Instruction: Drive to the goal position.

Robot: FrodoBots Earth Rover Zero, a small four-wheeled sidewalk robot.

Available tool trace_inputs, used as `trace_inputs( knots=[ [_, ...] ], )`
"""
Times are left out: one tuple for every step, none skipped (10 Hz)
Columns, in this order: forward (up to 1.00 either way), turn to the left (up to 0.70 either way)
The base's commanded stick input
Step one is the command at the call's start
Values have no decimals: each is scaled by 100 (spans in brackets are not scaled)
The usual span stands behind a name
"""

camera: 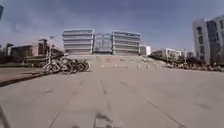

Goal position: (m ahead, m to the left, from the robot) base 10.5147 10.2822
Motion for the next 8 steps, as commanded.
trace_inputs(
  knots=[
    [100, 0],
    [100, 0],
    [100, 0],
    [100, 0],
    [100, 0],
    [100, 0],
    [100, 0],
    [100, 0]
  ],
)
